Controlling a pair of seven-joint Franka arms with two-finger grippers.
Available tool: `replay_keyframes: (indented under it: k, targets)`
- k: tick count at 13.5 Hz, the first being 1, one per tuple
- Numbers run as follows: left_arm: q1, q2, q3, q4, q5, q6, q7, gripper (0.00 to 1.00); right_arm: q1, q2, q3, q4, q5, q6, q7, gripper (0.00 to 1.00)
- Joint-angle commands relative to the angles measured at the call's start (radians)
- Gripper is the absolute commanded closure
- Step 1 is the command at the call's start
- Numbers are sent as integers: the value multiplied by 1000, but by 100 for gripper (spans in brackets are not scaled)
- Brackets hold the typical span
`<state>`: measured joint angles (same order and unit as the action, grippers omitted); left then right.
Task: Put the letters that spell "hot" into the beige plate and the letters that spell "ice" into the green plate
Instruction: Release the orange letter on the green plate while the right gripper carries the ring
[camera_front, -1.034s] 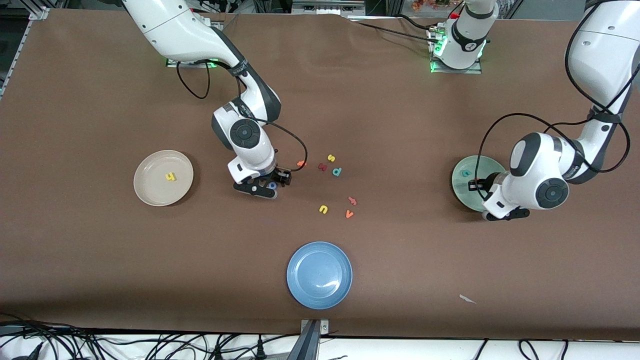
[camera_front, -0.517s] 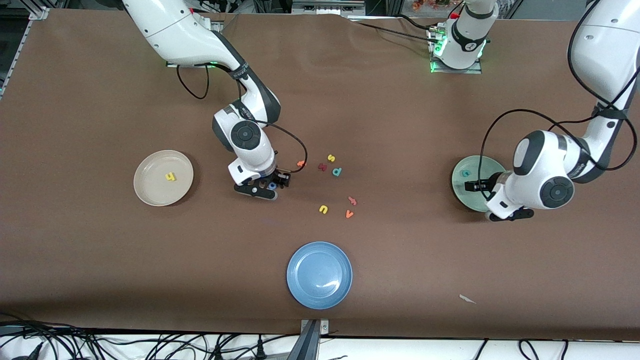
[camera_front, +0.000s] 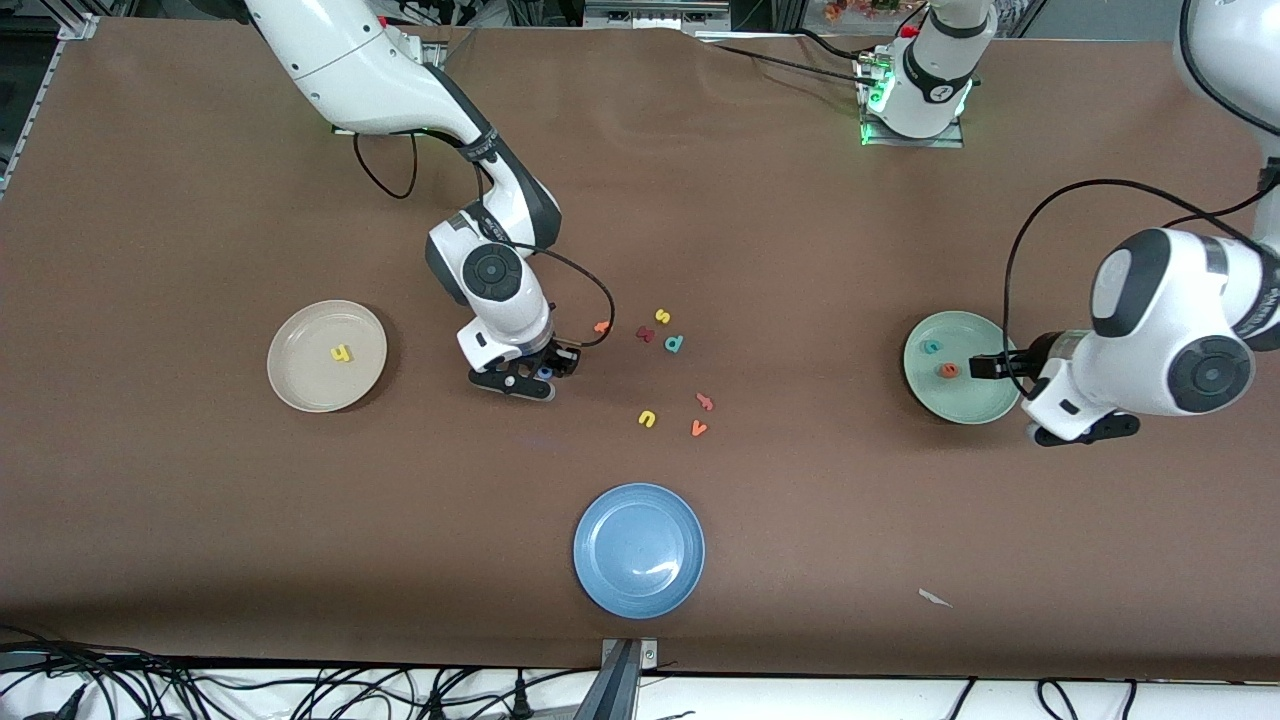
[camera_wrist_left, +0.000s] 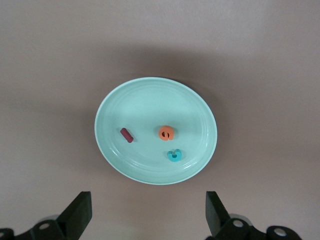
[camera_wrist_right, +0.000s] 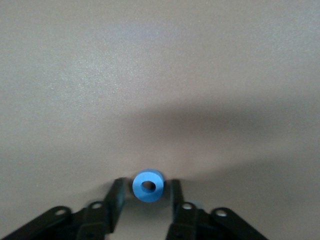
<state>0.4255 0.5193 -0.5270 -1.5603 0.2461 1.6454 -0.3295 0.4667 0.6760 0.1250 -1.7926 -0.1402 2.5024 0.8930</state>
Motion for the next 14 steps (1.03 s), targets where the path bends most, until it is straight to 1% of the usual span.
replay_keyframes:
  k: [1,2,4,5,7,9,11,12,13,14]
  targets:
    - [-2,-7,-4,87,-27,-81,12,0,7,-4,-11,-1,-19,7,0,70]
    - [-2,-9,-4,101,-25,-96,12,0,6,-4,-13,-1,-21,7,-9,75]
    - [-7,-13,-8,121,-25,-107,9,0,6,-10,-13,-2,-19,3,-16,80]
    - [-11,-28,-8,132,-27,-125,9,0,3,-15,-13,-2,-21,1,-31,80]
    - [-2,-30,-56,175,-25,-166,12,0,-14,-50,-13,-22,-21,-13,-95,80]
    - [-11,-22,-64,241,-19,-238,12,0,-72,-110,-13,-53,-21,-84,-214,79]
    - [-13,-22,-68,272,-21,-254,12,0,-146,-189,-13,-109,-19,-164,-387,78]
    - [-27,-19,-65,287,-21,-265,13,0,-181,-235,-11,-151,-16,-172,-454,76]
    - [-45,-18,-57,302,-19,-272,26,0,-216,-278,-11,-192,-15,-186,-515,71]
    - [-68,-18,-36,308,-22,-277,45,0,-262,-321,-10,-230,-15,-204,-604,70]
